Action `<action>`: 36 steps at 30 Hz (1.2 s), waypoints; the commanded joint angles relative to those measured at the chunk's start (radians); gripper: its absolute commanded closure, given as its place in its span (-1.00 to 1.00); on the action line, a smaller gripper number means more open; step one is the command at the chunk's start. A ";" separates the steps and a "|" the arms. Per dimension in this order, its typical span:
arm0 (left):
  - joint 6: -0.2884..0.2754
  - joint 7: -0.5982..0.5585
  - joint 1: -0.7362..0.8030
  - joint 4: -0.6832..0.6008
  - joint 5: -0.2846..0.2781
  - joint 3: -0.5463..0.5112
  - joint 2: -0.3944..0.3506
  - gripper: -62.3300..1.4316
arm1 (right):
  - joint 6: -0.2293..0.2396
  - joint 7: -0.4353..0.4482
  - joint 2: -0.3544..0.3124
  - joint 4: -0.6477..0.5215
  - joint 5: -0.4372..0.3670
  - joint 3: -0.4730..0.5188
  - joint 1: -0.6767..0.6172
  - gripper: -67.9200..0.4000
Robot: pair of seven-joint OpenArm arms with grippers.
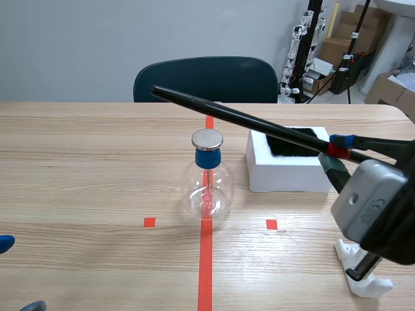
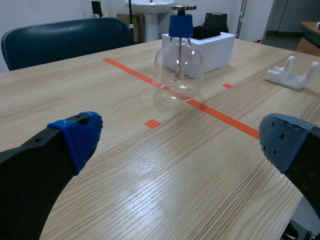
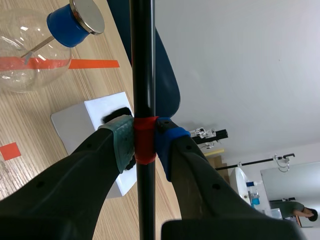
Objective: Do the electroscope experiment. rub the rod on the fur
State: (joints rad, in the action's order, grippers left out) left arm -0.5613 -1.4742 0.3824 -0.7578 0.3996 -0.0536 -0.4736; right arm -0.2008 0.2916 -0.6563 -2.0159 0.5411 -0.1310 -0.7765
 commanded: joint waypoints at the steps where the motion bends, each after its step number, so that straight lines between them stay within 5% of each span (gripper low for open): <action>1: -0.002 -0.018 0.000 -0.009 -0.014 -0.001 -0.006 -1.00 | -0.014 0.011 0.000 -0.012 -0.004 0.008 0.009 0.92; 28: -0.002 -0.018 0.000 -0.009 -0.014 -0.001 -0.006 -1.00 | -0.015 0.006 0.000 -0.012 0.056 0.009 0.016 0.92; 36: -0.002 -0.018 0.000 -0.009 -0.014 -0.001 -0.006 -1.00 | -0.015 -0.135 -0.077 -0.012 0.109 0.008 0.132 0.92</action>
State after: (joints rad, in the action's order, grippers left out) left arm -0.5613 -1.4742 0.3824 -0.7578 0.3992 -0.0536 -0.4736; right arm -0.2008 0.1699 -0.6956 -2.0159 0.6609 -0.1310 -0.6743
